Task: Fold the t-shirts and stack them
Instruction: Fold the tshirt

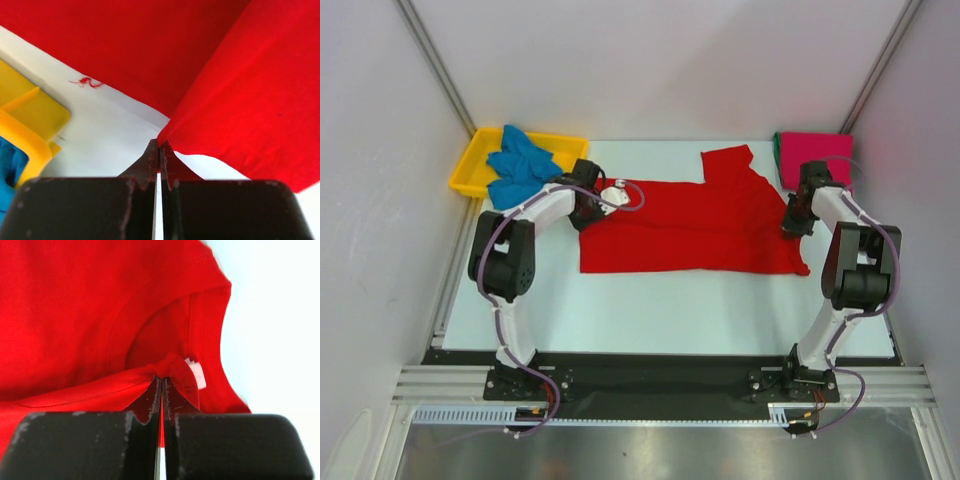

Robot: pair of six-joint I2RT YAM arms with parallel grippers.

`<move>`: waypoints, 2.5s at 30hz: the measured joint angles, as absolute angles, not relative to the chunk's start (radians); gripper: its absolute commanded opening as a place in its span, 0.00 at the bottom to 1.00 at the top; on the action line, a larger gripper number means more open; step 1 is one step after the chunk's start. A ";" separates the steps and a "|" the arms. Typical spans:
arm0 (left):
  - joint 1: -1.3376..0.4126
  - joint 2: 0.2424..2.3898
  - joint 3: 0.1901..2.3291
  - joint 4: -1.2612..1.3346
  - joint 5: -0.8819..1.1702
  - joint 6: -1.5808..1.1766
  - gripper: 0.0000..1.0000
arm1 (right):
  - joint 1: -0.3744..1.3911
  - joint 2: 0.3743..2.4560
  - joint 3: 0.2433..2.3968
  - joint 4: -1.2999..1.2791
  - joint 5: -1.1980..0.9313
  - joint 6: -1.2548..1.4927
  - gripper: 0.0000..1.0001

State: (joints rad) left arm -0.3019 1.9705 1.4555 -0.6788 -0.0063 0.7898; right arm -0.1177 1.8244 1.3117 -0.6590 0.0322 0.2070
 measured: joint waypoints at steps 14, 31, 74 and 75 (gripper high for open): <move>-0.311 1.792 1.356 -0.581 0.018 0.699 0.55 | -0.214 1.719 1.279 -0.686 0.103 0.324 0.52; -0.451 1.639 0.931 -0.463 0.067 0.801 0.45 | -0.303 1.487 0.860 -0.572 0.045 0.505 0.41; -0.253 1.444 1.127 -0.942 0.224 0.800 0.75 | -0.427 1.180 0.901 -0.770 0.196 0.745 0.81; -0.230 1.478 1.213 -0.898 0.229 0.752 0.72 | -0.342 1.194 0.976 -0.739 0.233 0.704 0.83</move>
State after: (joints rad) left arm -0.2298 1.4776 1.2125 -0.8982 0.2291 0.7521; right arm -0.3424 1.1938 0.9756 -0.7395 0.2325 0.7040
